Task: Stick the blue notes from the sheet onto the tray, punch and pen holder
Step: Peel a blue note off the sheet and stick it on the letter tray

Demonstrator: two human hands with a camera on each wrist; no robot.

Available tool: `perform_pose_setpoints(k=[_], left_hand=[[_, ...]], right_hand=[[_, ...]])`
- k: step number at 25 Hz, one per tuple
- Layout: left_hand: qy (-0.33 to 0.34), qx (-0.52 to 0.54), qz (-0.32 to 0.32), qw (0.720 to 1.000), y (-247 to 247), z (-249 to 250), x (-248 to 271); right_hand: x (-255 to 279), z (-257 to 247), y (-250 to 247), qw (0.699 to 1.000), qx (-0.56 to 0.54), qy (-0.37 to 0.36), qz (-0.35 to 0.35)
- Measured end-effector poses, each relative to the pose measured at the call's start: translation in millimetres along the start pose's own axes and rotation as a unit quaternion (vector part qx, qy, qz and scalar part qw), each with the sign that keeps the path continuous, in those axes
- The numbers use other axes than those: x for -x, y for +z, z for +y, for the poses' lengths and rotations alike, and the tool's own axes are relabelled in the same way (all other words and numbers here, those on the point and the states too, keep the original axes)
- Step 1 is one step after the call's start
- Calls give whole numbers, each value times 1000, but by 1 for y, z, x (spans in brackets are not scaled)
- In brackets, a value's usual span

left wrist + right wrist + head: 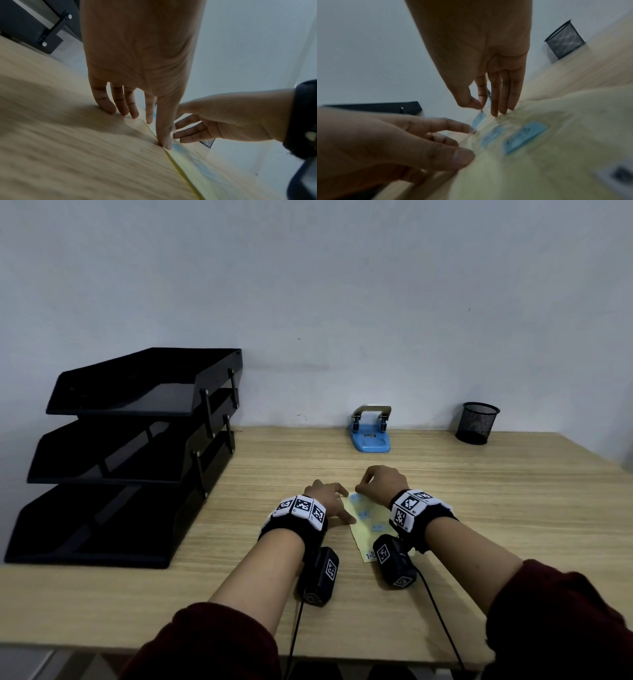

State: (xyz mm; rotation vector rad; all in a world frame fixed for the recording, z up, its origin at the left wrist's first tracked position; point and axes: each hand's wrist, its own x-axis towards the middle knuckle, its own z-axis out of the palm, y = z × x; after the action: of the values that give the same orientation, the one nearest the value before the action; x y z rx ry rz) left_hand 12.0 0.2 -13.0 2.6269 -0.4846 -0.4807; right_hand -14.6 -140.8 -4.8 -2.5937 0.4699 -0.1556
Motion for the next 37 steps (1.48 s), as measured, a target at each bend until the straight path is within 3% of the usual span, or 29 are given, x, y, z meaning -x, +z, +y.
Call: perform_pose_setpoints(k=[6,10,14,19,22,26,33,37], left_hand=[[3,0,2,1000,0,2,0],[15,8,2,1000,-3,4,3],[24,86,7,996,-13,-1,9],[57,242,116,962,-34,-5,26],[70,279,182,940,-46,-8,38],[82,293,221,927,-63,-14,53],[57,302,284,908,-94,-30,68],[48,308,331,891,-117,-39,71]], right_hand=[[-3,4,-11,982,-180,6,-55],[4,7,-24,980,-192,-27,-54],[11,2,-37,979,-190,-67,-37],[26,-20,-48,976,-173,-128,-16],[40,-41,-53,974,-162,-157,-9],[52,-69,-56,969,-159,-191,-4],[55,-106,-49,951,-263,-159,-2],[54,-130,-36,913,-385,-101,-93]])
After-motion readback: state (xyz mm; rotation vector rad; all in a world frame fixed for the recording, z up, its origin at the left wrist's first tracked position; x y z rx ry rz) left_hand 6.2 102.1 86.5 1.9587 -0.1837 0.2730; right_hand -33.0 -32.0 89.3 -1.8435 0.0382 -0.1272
